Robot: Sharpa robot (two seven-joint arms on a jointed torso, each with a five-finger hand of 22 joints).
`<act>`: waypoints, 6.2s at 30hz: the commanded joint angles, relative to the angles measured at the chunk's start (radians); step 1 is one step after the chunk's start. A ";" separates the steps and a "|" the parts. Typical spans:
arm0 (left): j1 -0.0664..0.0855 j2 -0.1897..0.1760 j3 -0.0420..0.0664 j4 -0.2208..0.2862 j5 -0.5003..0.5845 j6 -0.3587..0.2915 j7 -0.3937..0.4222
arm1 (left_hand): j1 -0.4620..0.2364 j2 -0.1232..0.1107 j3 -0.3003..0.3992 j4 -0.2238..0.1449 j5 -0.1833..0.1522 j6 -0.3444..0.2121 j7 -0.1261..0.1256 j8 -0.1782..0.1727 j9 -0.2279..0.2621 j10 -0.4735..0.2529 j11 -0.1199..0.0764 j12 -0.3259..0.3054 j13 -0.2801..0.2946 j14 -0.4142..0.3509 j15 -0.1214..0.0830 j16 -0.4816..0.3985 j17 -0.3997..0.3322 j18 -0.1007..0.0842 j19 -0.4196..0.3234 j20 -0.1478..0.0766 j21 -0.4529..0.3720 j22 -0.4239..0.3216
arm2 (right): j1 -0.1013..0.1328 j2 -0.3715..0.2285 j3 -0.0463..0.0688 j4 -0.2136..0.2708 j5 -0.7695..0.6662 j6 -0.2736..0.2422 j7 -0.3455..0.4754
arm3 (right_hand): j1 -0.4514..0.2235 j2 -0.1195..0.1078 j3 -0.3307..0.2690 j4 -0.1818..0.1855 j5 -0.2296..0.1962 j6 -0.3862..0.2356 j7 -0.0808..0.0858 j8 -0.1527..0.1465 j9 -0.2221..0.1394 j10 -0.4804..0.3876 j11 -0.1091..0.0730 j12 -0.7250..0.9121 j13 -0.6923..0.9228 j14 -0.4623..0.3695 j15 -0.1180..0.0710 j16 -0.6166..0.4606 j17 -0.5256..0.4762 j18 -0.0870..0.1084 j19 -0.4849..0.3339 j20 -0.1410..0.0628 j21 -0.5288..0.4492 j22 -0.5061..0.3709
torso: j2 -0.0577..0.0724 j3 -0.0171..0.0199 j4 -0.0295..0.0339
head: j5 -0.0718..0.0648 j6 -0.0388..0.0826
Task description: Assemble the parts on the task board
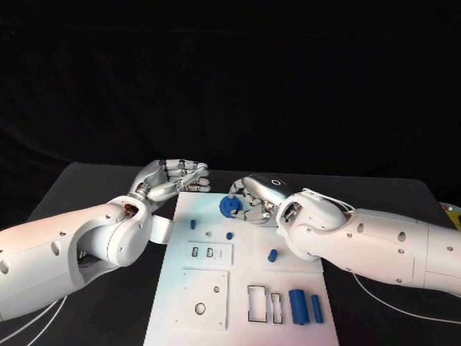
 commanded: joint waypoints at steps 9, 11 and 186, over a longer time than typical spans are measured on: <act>0.001 0.004 0.001 0.004 0.003 0.019 0.004 | -0.007 0.005 -0.005 -0.002 -0.006 -0.002 0.005 -0.004 -0.001 -0.002 0.000 -0.004 0.000 0.001 0.005 -0.004 0.001 0.013 0.006 0.003 -0.003 -0.001 | -0.021 0.066 -0.004 -0.068 -0.050 0.022 -0.025 | -0.012 -0.001 0.009 0.003 0.004 0.052 -0.048 0.028 0.046 0.006 -0.001 0.002 0.059 0.084 -0.009 0.005 0.158 -0.008 0.005 -0.001 0.005 0.092 | -0.001 0.0009 -0.0009 | 0.008 -0.009; 0.001 0.004 0.001 0.004 0.003 0.019 0.004 | -0.007 0.005 -0.005 -0.002 -0.006 -0.002 0.005 -0.004 -0.001 -0.002 0.000 -0.004 0.000 0.001 0.005 -0.004 0.001 0.013 0.006 0.003 -0.003 -0.001 | -0.024 0.072 -0.004 -0.075 -0.051 0.027 -0.026 | -0.012 -0.001 0.009 0.003 0.004 0.052 -0.048 0.028 0.046 0.006 -0.001 0.002 0.059 0.084 -0.009 0.005 0.158 -0.008 0.005 -0.001 0.005 0.092 | 0.000 0.0010 -0.0007 | 0.009 -0.010; 0.000 -0.001 0.000 -0.020 0.003 0.047 -0.016 | 0.000 0.011 -0.004 -0.004 -0.006 -0.002 0.004 -0.007 0.000 0.002 0.000 -0.015 0.001 -0.002 0.006 -0.012 0.012 0.013 0.006 0.003 -0.006 -0.007 | -0.093 -0.271 0.000 -0.092 0.438 0.074 0.278 | -0.007 -0.005 0.013 -0.006 -0.070 0.001 0.004 -0.179 0.030 -0.015 0.046 -0.013 0.049 0.088 0.032 0.011 0.190 -0.005 -0.004 0.034 -0.019 0.100 | -0.024 0.0279 -0.0335 | -0.001 -0.038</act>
